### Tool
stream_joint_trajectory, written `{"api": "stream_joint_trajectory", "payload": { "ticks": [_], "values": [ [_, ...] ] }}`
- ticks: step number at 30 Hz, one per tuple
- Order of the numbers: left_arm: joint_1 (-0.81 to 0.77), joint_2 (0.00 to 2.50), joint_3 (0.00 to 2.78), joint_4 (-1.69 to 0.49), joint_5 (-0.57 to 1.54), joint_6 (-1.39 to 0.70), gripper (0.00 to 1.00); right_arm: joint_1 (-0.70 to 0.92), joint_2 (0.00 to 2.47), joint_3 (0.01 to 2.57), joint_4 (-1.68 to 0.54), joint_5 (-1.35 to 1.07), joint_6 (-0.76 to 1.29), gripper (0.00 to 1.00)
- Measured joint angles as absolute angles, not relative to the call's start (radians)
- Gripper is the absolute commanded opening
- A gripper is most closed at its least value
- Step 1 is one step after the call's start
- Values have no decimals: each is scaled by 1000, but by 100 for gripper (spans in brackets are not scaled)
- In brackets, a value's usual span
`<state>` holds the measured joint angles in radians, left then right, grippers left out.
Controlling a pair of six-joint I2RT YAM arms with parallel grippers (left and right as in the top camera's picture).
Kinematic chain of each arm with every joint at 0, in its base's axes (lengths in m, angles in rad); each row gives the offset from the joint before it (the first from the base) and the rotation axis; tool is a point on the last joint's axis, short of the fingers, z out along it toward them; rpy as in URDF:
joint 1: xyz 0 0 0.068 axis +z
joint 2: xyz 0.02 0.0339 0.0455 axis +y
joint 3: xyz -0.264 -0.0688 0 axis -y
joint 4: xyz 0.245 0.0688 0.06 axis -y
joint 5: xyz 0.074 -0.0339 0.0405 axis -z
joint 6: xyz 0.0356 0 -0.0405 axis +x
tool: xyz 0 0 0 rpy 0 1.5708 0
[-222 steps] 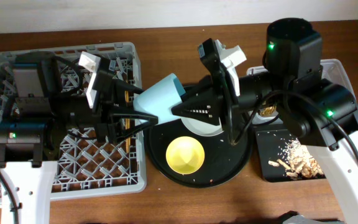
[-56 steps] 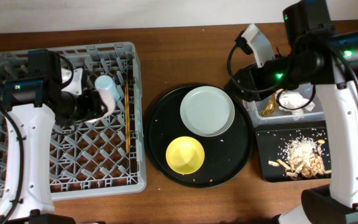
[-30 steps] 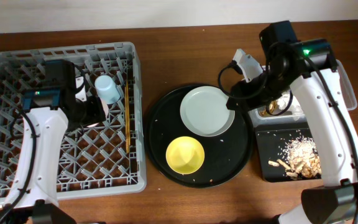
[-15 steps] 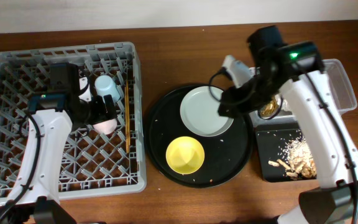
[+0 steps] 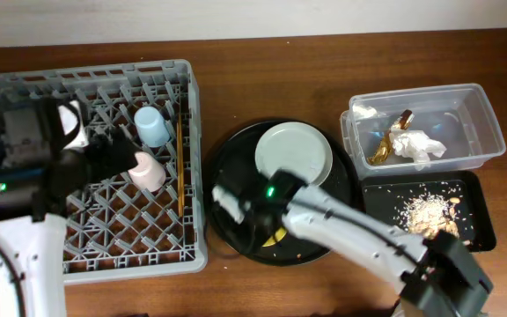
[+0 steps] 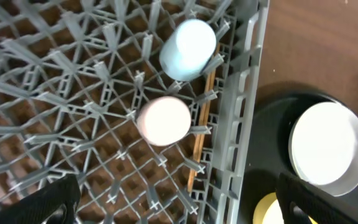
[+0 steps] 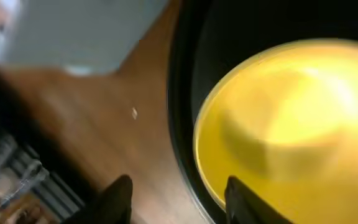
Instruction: Sort waste into correct bins and load items into the dishwasher rack
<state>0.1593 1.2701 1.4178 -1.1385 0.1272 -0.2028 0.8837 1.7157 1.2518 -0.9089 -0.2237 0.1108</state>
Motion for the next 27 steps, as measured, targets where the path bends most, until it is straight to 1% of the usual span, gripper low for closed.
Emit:
{"api": "stream_joint_trajectory", "payload": {
  "ticks": [3,5,12,13,14,15,16,17,20,22,24,25,26,27],
  "values": [
    [165,1258,1418,-1160,127,-204,99,954,1716,1166,-794,-117,141,43],
    [165,1259,1418,-1161,127,-203,99,982,1716,1145,-779,-59,152,41],
    [165,1259,1418,-1184,127,-204,99,987,1716,1141,-768,20,162,41],
    [165,1259,1418,-1189,128,-204,97,987,1716,1141,-763,25,162,41],
    [165,1259,1418,-1195,131,-204,91,987,1716,1142,-761,29,166,41],
    [163,1259,1418,-1201,140,-203,89,986,1716,1143,-765,30,174,42],
    [160,1259,1418,-1208,155,-203,84,981,1714,1149,-780,30,181,42],
    [149,1259,1418,-1214,173,-199,83,974,1707,1159,-799,30,187,43],
    [56,1259,1418,-1225,221,-195,76,888,1635,1244,-895,29,209,46],
    [-34,1259,1418,-1225,239,-192,75,792,1571,1303,-952,29,218,47],
    [-182,1259,1418,-1215,238,-198,75,638,1477,1372,-1011,32,226,52],
    [-251,1261,1417,-1207,234,-205,75,560,1435,1398,-1043,34,229,66],
    [-358,1266,1415,-1187,218,-220,75,442,1372,1435,-1103,38,235,78],
    [-413,1271,1411,-1180,208,-233,75,382,1345,1446,-1122,37,241,90]
  ]
}}
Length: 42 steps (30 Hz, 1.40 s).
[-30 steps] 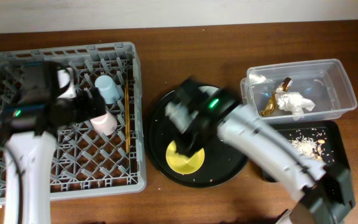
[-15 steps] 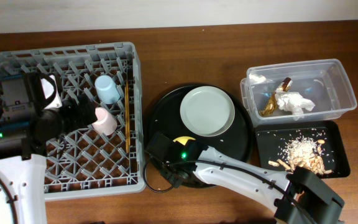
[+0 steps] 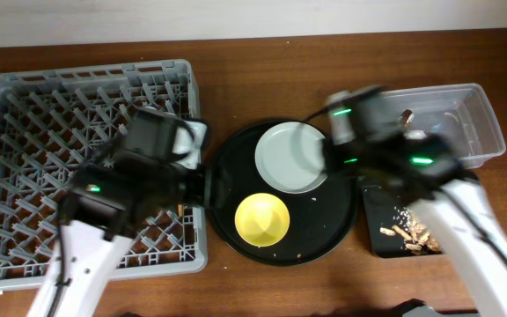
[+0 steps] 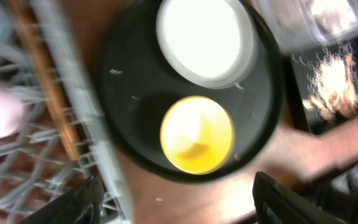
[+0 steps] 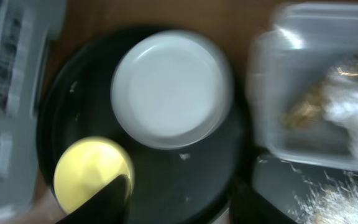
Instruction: Sort waste into correct bins and load items into the dishwasher rack
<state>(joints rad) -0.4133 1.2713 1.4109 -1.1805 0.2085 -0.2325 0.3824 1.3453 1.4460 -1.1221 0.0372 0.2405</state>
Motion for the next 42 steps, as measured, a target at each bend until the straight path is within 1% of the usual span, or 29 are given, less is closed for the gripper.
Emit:
{"api": "stream_joint_trajectory", "payload": {
  "ticks": [1,3,4,6,9,12,15,18,20,21,23,26,27,28,30,31,37,39,41,42],
  "values": [
    [-473,1279,1406,-1166,183,-247,75,289,1310,1464,-1161,30,236,98],
    [-593,1307,1400,-1139,149,-275,75,145,1262,1473,-1189,35,239,99],
    [-660,1331,1397,-1121,130,-291,74,44,1236,1475,-1209,36,235,99],
    [-781,1399,1391,-1084,83,-325,74,-93,1210,1476,-1241,41,236,99],
    [-902,1522,1391,-1042,2,-365,72,-258,1204,1476,-1275,41,237,99],
    [-962,1656,1386,-1026,-44,-384,70,-352,1213,1476,-1279,40,236,99],
    [-968,1744,1382,-1023,-67,-391,68,-390,1225,1476,-1279,40,237,99],
    [-968,1812,1382,-1023,-79,-395,67,-395,1244,1476,-1279,40,236,99],
    [-968,1840,1380,-1023,-73,-395,64,-395,1258,1476,-1279,40,236,99],
    [-968,1845,1380,-1022,-66,-398,57,-395,1263,1476,-1279,40,236,99],
    [-970,1856,1380,-1010,-49,-401,49,-395,1280,1476,-1279,40,237,98],
    [-991,1887,1380,-974,-40,-409,44,-395,1306,1476,-1279,40,237,99],
    [-999,1901,1380,-967,-37,-409,38,-395,1315,1476,-1279,40,237,99],
    [-1003,1911,1380,-958,-37,-409,27,-395,1327,1476,-1279,40,237,99],
    [-1014,1941,1380,-942,-46,-415,11,-395,1341,1476,-1279,40,237,99],
    [-1014,1952,1380,-941,-56,-411,1,-395,1348,1476,-1279,40,237,99],
    [-1013,1975,1390,-967,-95,-412,0,-395,1389,1476,-1279,40,237,99],
    [-1009,1966,1411,-1012,-104,-413,0,-395,1402,1476,-1279,40,237,99],
    [-991,1937,1454,-1109,-106,-413,0,-395,1414,1476,-1279,40,237,99],
    [-961,1882,1501,-1171,-109,-413,0,-395,1420,1476,-1279,40,237,99]
  ]
}}
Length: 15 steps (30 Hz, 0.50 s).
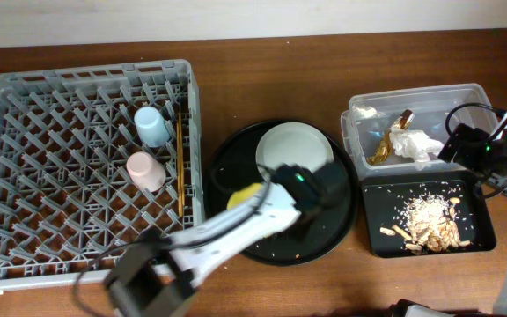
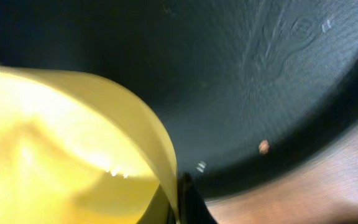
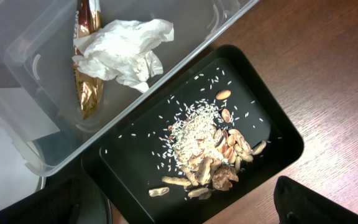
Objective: Sort waste into correct bins and load items into the dishwasher rack
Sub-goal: 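Carry the yellow bowl with the left gripper over the rack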
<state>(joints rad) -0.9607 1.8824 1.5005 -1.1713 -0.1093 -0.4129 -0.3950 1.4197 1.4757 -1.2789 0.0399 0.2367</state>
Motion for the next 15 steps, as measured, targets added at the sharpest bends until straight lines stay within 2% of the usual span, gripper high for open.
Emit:
{"api": "stream_joint_trajectory", "payload": {
  "ticks": [5,10,15],
  "values": [
    [-764,1560,1666,-1245,-25,-368,0,-395,1428,1476,-1279,37,237,99],
    [-349,1280,1694,-1350,399,-171,0,-396,1428,1476,-1279,36,237,99],
    [-21,1289,1632,-1526,849,141,0,-396,1428,1476,-1279,36,237,99]
  ]
}}
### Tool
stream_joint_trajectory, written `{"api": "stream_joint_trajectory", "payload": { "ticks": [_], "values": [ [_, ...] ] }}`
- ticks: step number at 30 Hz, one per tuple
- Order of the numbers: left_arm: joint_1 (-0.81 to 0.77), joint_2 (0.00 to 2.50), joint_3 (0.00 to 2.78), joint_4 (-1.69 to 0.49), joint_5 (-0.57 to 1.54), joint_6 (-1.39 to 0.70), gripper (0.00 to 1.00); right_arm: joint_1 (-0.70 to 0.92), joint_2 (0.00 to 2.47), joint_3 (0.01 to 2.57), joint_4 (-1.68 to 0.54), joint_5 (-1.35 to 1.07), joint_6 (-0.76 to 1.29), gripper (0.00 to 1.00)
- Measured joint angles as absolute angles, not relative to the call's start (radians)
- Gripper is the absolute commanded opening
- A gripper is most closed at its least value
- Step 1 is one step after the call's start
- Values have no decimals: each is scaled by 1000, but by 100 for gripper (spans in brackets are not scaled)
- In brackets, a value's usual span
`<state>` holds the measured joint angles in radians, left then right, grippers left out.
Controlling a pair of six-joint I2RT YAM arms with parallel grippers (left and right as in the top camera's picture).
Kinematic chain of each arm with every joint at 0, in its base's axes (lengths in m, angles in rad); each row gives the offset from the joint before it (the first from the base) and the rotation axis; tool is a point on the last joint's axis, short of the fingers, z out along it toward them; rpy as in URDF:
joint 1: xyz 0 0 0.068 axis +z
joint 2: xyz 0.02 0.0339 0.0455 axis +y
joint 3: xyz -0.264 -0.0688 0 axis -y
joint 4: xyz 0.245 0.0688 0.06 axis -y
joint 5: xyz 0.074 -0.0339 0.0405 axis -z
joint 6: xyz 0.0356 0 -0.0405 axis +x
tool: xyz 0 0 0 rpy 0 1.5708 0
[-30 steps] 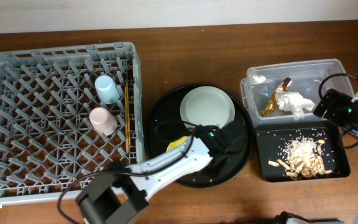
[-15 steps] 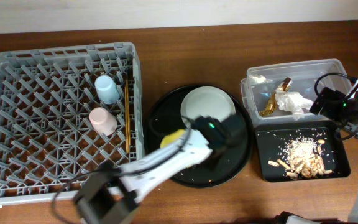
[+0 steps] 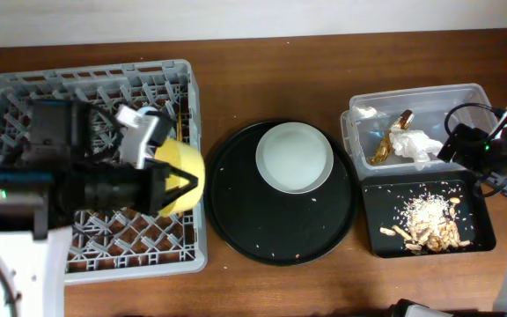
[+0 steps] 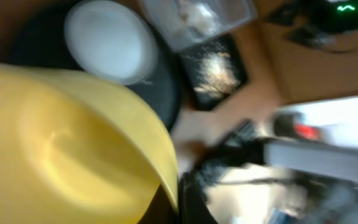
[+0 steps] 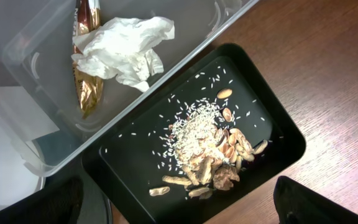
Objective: Sort waste into correct bins and load items into the dishwasher rack
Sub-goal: 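Carry the yellow bowl with the left gripper over the rack, then set the yellow bowl tilted into the rack front with the left gripper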
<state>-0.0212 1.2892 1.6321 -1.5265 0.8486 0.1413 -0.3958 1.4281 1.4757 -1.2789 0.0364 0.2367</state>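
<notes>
A yellow bowl hangs tilted over the right edge of the grey dishwasher rack, and my left gripper is shut on its rim. In the left wrist view the bowl fills the left half, its rim pinched between the jaws of that gripper. A white plate lies on the round black tray. My right gripper stands open above the black food-scrap tray, holding nothing. The cups in the rack are hidden under my left arm.
A clear bin at the right holds a crumpled tissue and a gold wrapper. The black tray below it holds rice and peanuts. A wooden chopstick lies along the rack's right side.
The yellow bowl has left the round black tray and now hangs over the rack's right edge, still in my left gripper. The right arm has not moved.
My left gripper was open over the cups in the rack while the right one was beside the yellow bowl on the round tray. Then the right arm stood over the bins and the left neared the tray. Then the left gripped the bowl's rim, now holding it at the rack.
</notes>
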Motion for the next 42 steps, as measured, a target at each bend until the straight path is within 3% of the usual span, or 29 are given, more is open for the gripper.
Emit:
{"api": "stream_joint_trajectory", "payload": {
  "ticks": [6,10,22,29,38,42],
  "values": [
    [163,1374,1298,-1538,1198,467,0,-396,1428,1476,-1279,37,236,99],
    [234,1486,1167,-1495,1310,606,0,-396,1428,1476,-1279,37,237,98],
    [346,1742,1139,-1490,1325,757,0,-396,1428,1476,-1279,37,236,99],
    [347,1744,1128,-1631,1340,863,0,-396,1428,1476,-1279,36,236,99],
    [368,1744,1090,-1585,1320,905,1,-396,1428,1476,-1279,37,236,99],
    [406,1744,1086,-1538,1298,859,8,-396,1428,1476,-1279,37,237,99]
  ]
}}
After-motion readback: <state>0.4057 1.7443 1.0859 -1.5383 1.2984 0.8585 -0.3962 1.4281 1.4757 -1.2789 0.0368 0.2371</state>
